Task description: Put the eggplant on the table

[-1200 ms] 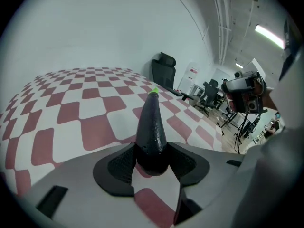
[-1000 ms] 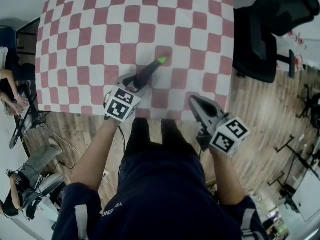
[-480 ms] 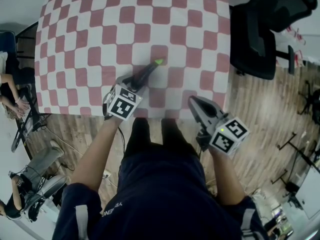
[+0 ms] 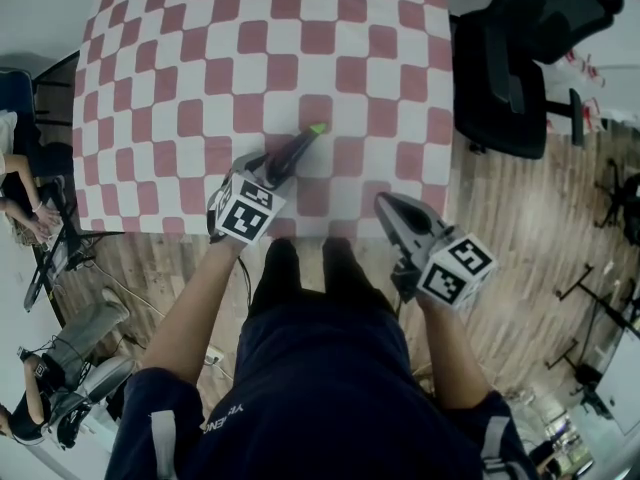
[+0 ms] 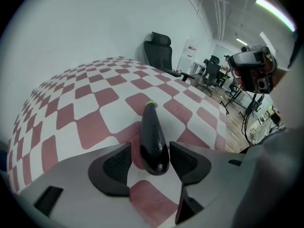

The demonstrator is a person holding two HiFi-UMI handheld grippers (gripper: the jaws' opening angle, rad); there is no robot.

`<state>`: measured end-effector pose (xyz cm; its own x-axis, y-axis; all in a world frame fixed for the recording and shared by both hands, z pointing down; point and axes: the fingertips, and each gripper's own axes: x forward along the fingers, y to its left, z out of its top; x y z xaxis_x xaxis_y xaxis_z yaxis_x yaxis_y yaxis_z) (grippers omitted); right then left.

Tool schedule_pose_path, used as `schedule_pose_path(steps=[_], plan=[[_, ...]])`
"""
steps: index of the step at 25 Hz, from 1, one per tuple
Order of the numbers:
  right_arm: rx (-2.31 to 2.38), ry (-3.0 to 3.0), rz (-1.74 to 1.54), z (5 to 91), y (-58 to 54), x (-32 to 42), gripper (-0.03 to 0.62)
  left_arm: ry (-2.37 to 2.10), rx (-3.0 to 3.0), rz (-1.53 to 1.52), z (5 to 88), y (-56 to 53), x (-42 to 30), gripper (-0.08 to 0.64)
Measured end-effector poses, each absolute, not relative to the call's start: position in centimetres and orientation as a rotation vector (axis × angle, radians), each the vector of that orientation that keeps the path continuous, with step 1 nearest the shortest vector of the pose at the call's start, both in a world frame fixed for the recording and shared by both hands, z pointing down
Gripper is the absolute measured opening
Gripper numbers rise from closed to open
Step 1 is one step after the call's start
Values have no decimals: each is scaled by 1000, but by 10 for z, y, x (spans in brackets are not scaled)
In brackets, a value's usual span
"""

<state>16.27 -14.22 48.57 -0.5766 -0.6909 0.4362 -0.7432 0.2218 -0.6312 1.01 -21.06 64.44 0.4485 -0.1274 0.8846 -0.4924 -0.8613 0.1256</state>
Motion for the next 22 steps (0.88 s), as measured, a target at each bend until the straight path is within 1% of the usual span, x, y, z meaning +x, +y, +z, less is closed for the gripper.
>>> schedule_pose_path(steps=[5,14,22], plan=[[1428,-2435,1265,471,-150,157,17,-555,2404,1298,613,-216,9,259],[1445,-2507,1155,431,-167,142,17,-627,2538,995,522,-224,2,256],[1454,-2563,1048,396,-176,125,17,-625,2650,717,445,-222,-5,152]])
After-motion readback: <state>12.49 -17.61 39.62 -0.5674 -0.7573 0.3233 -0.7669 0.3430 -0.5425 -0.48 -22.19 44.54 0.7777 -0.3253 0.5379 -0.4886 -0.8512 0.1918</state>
